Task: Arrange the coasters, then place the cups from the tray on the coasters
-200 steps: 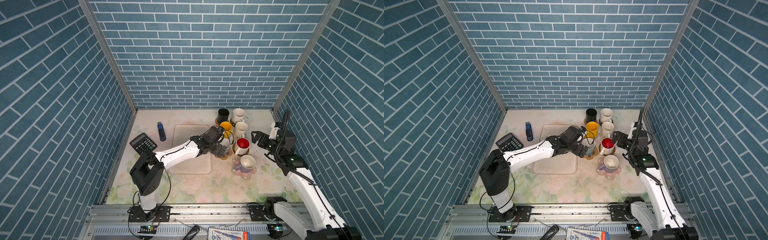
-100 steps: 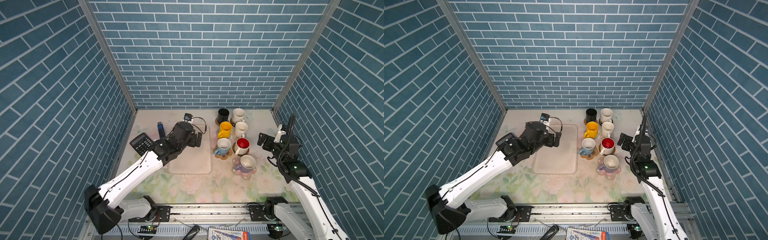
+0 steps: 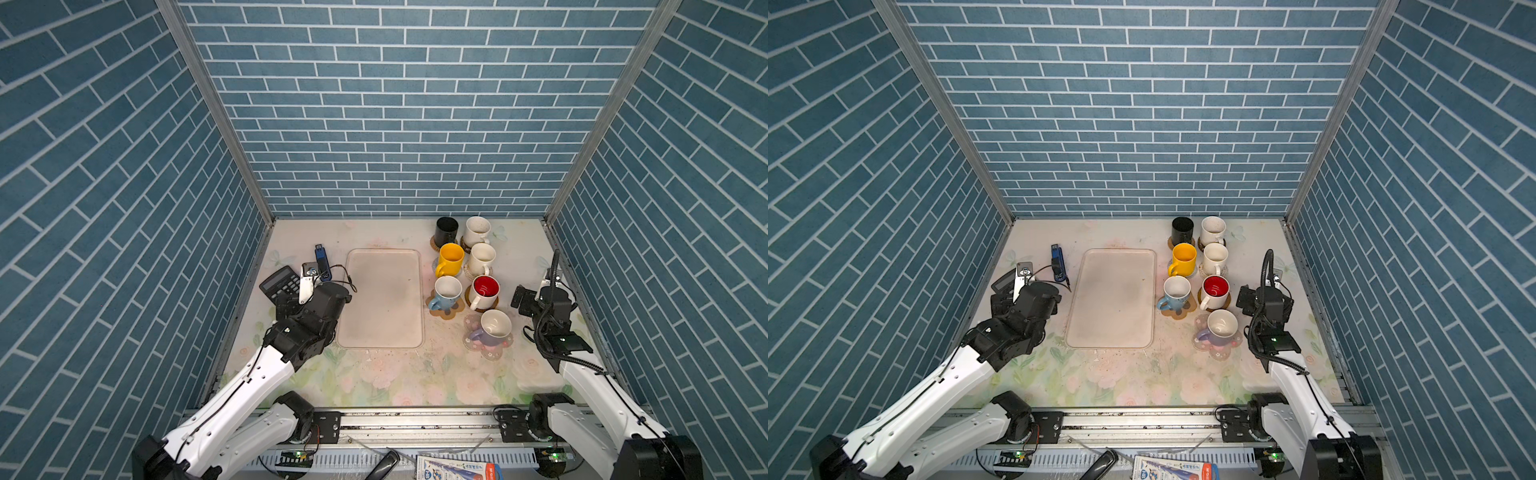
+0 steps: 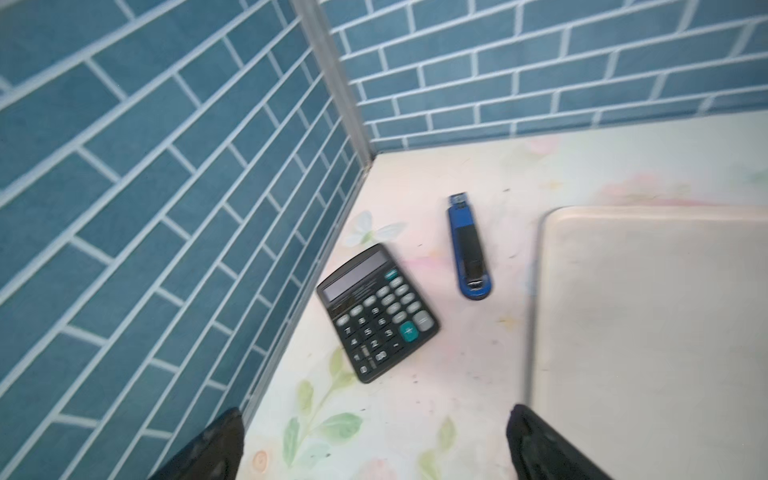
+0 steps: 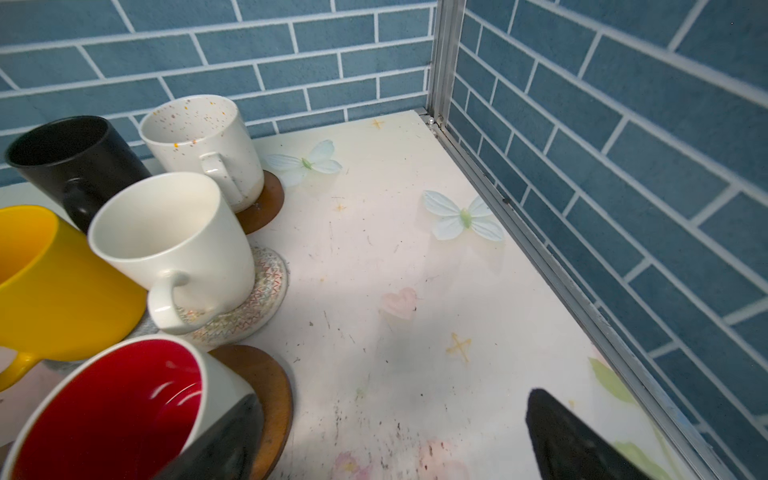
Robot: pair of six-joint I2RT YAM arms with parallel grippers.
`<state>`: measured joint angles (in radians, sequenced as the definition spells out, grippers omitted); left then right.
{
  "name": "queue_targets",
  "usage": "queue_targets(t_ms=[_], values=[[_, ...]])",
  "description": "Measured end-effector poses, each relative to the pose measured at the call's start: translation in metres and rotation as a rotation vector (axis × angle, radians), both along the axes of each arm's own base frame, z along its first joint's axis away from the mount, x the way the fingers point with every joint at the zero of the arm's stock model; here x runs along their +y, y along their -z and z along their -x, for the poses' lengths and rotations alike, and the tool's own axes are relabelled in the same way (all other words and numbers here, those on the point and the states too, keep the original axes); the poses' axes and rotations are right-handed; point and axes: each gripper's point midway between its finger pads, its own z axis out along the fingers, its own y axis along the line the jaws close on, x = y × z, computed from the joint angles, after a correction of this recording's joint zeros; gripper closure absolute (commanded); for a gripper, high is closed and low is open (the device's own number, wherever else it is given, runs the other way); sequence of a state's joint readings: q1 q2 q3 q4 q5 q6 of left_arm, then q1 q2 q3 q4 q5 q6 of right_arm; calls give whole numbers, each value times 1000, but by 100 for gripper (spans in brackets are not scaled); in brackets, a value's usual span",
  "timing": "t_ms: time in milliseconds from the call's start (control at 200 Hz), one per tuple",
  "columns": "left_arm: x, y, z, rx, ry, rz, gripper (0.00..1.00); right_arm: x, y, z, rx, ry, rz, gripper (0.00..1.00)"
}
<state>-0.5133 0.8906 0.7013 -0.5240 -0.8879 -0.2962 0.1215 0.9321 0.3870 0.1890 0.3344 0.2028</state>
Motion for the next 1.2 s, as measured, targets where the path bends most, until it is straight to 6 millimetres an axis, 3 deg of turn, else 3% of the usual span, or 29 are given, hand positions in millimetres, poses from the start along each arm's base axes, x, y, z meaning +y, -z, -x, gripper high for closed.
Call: queue_targets(t_ms=[150,375,505,660,845,1200], values=[[32,42,-7,32,-84,-20,1,-7,19,-1,-6,29,42,1],[25,80,-47,33,10,-19,1,-18,33,-13,-59,91,95,1],[13,85,-75,-28,72,11,1,-20,36,-19,-100,101,111,1],[17,94,-96,-71,96,41,1,-22,34,-28,-157,109,144,1],[16,102,-109,-77,138,51,1,-21,38,-33,-157,92,153,1],[19,93,-121,-151,157,81,1,-10,30,-37,-213,22,139,1]])
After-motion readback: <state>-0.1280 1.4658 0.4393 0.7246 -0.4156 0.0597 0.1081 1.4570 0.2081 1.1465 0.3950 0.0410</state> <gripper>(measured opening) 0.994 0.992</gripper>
